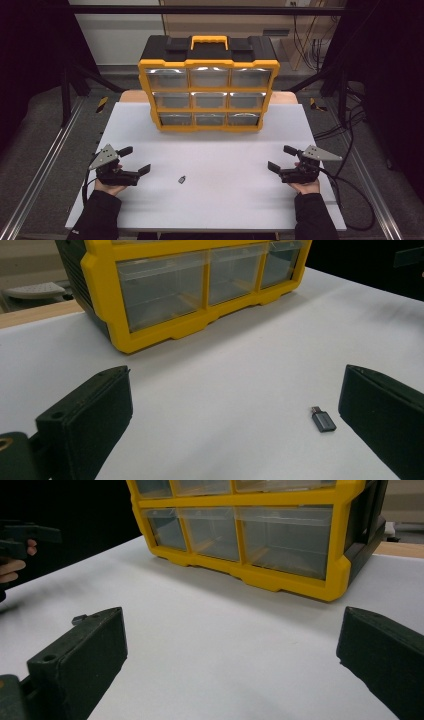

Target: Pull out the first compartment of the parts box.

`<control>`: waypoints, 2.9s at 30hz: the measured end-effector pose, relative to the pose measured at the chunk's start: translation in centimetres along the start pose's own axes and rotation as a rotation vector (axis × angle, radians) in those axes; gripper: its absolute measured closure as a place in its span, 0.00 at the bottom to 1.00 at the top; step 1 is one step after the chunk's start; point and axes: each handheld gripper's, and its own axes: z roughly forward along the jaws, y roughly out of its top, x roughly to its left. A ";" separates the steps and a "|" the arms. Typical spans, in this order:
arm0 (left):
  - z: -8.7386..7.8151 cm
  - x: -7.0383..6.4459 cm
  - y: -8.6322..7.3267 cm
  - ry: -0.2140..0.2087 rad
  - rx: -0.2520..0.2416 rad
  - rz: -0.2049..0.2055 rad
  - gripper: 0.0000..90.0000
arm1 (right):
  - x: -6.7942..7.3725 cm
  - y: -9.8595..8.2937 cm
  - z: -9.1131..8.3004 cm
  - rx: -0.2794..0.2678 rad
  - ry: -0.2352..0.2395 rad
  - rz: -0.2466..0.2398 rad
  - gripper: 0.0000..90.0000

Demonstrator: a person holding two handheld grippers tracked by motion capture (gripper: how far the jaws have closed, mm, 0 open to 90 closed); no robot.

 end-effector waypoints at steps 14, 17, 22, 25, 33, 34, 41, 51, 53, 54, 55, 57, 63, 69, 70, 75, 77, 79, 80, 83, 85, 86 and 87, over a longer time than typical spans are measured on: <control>-0.2 -0.4 0.8 -0.008 -0.025 -0.003 0.00 | 0.0 -0.2 0.1 0.024 -0.014 -0.013 0.00; -0.2 -0.5 1.1 -0.007 -0.025 -0.006 0.00 | 0.0 -0.2 0.2 0.022 -0.014 -0.015 0.00; -0.1 -0.7 1.4 -0.003 -0.029 0.000 0.00 | -0.1 -0.2 0.2 0.026 -0.024 -0.020 0.00; 0.0 -0.8 1.6 -0.004 -0.022 0.003 0.00 | -0.1 -0.3 0.1 0.031 -0.023 -0.019 0.00; 0.4 -1.3 2.3 -0.010 -0.006 0.019 0.00 | -0.1 -0.3 0.1 0.037 -0.025 -0.025 0.00; 0.4 -1.4 2.3 -0.008 -0.004 0.018 0.00 | -0.1 -0.3 0.1 0.038 -0.024 -0.023 0.00; 0.6 -1.3 2.7 -0.008 -0.009 0.015 0.00 | -0.2 -0.4 0.1 0.046 -0.024 -0.024 0.00; 0.8 -1.4 3.4 -0.012 0.004 0.034 0.00 | -0.1 -0.4 0.1 0.052 -0.025 -0.027 0.00; 0.8 -1.4 3.6 -0.011 0.004 0.037 0.00 | -0.1 -0.4 0.1 0.052 -0.028 -0.028 0.00; 0.8 -1.4 3.7 -0.011 0.004 0.038 0.00 | -0.2 -0.4 0.1 0.055 -0.029 -0.028 0.00; 0.9 -1.4 3.8 -0.010 0.008 0.045 0.00 | -0.2 -0.4 0.2 0.056 -0.028 -0.027 0.00; 1.0 -1.4 3.9 -0.005 0.009 0.046 0.00 | -0.1 -0.4 0.2 0.055 -0.028 -0.028 0.00; 1.1 -1.4 4.5 -0.001 0.020 0.071 0.00 | -0.2 -0.4 0.1 0.056 -0.027 -0.026 0.00; 1.1 -1.4 5.1 0.002 0.027 0.091 0.00 | -0.2 -0.4 0.0 0.048 -0.033 -0.023 0.00; 1.0 -1.5 5.4 0.003 0.027 0.096 0.00 | -0.2 -0.4 0.0 0.049 -0.035 -0.025 0.00; 1.1 -1.5 5.8 0.002 0.048 0.121 0.00 | -0.2 -0.5 0.0 0.054 -0.033 -0.027 0.00; 1.1 -1.5 6.1 0.000 0.046 0.122 0.00 | -0.2 -0.5 0.0 0.056 -0.033 -0.027 0.00; 1.2 -1.6 6.3 -0.001 0.044 0.129 0.00 | -0.2 -0.5 0.0 0.057 -0.031 -0.026 0.00; 1.2 -1.6 6.5 -0.002 0.047 0.135 0.00 | -0.2 -0.5 0.0 0.059 -0.029 -0.029 0.00; 1.4 -1.6 6.9 -0.002 0.048 0.144 0.00 | -0.2 -0.5 0.1 0.059 -0.029 -0.029 0.00; 1.4 -1.7 7.2 -0.004 0.044 0.149 0.00 | -0.2 -0.5 0.1 0.058 -0.028 -0.031 0.00; 1.4 -1.7 7.3 -0.004 0.043 0.152 0.00 | -0.2 -0.5 0.1 0.058 -0.027 -0.030 0.00; 1.4 -1.7 7.3 -0.004 0.043 0.152 0.00 | -0.2 -0.5 0.1 0.058 -0.028 -0.031 0.00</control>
